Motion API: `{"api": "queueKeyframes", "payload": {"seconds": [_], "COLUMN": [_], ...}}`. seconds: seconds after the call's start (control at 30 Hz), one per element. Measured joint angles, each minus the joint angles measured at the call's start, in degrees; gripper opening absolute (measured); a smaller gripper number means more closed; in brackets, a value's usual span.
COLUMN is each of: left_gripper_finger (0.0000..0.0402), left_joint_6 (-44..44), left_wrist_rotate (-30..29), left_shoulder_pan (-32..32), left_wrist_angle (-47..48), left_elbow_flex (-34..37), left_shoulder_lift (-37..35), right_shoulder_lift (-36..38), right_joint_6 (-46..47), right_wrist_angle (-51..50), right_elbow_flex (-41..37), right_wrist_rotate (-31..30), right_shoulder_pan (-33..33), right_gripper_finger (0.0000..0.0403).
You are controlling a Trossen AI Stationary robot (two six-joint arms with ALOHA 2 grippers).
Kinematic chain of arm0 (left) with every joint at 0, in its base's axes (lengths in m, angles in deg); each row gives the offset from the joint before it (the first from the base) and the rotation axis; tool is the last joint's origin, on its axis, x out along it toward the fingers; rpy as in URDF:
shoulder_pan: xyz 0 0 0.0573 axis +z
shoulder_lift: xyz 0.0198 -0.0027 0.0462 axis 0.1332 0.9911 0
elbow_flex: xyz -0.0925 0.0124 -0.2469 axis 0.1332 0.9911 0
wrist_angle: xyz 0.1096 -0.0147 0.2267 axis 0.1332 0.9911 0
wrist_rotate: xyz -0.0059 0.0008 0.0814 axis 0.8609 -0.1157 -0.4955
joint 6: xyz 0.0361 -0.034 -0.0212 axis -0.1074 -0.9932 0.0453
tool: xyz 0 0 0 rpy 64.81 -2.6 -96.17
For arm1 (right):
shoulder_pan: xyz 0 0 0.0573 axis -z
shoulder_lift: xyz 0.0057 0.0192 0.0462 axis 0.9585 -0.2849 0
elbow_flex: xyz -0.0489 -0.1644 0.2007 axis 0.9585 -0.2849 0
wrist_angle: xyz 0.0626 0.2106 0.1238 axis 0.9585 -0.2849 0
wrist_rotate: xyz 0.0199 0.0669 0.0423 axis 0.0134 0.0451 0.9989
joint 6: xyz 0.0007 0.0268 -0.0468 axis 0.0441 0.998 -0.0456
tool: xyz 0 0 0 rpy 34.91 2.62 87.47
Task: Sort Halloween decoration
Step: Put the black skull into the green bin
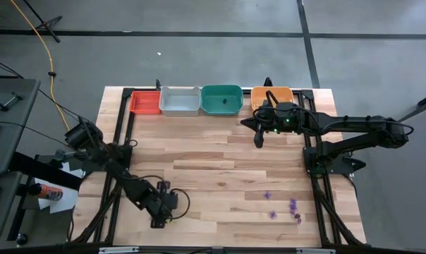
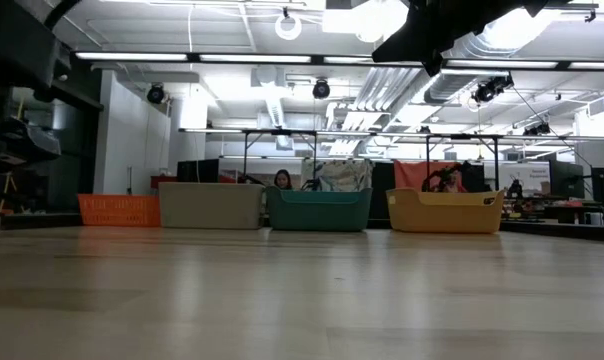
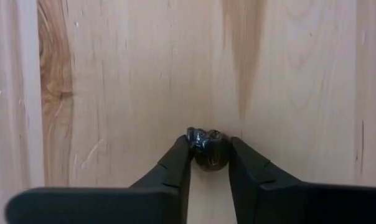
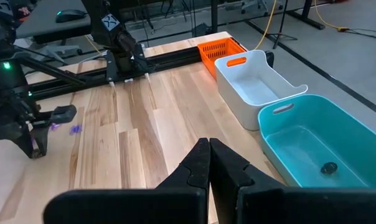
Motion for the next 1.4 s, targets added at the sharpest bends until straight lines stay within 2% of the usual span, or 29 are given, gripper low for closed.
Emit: {"api": "queueKeyframes", "payload": {"seconds": [0.2, 0.43, 0.63, 0.73, 0.87, 0.97, 1.2, 1.3, 1.4], "left_gripper_finger": [0.0040, 0.0040, 0.0040, 0.0040, 0.0040, 0.0040, 0.0040, 0.0040, 0.0040], "left_joint_6": [1.93, 6.85, 15.63, 20.51, 28.88, 33.78, 37.95, 36.95, 36.55], "left_wrist_rotate": [2.66, 2.01, -0.10, -3.16, -5.47, -4.81, 4.96, 8.10, 9.49], "left_shoulder_pan": [2.27, 6.99, 15.39, 21.07, 30.28, 37.62, 51.29, 54.93, 56.72], "left_wrist_angle": [0.73, 5.89, 6.60, 5.16, -2.89, -15.36, -44.91, -52.37, -54.54], "left_elbow_flex": [-0.03, 0.06, -0.02, -0.05, -0.05, -0.17, -0.18, -0.22, -0.24], "left_shoulder_lift": [-2.61, -8.80, -15.88, -19.60, -22.66, -23.02, -23.09, -23.11, -23.11], "right_shoulder_lift": [0.00, 0.00, 0.00, 0.00, 0.00, 0.00, -0.02, -0.02, -0.02], "right_joint_6": [0.00, -0.02, -0.06, -1.01, -2.56, -2.60, -2.61, -4.02, -4.97], "right_wrist_angle": [-0.27, -0.68, -1.33, -1.54, -2.05, -2.19, 3.45, 10.57, 17.28], "right_elbow_flex": [0.00, 0.00, 0.00, 0.00, 0.00, 0.00, 0.00, 0.00, 0.00], "right_wrist_rotate": [-0.02, -0.02, -0.02, -0.04, -0.04, -0.04, 0.58, 3.80, 6.77], "right_shoulder_pan": [-0.01, 0.00, 0.00, 0.00, -0.01, 0.00, 0.00, 0.00, -0.02], "right_gripper_finger": [0.0000, 0.0000, 0.0000, 0.0000, 0.0000, 0.0000, 0.0000, 0.0000, 0.0000]}}
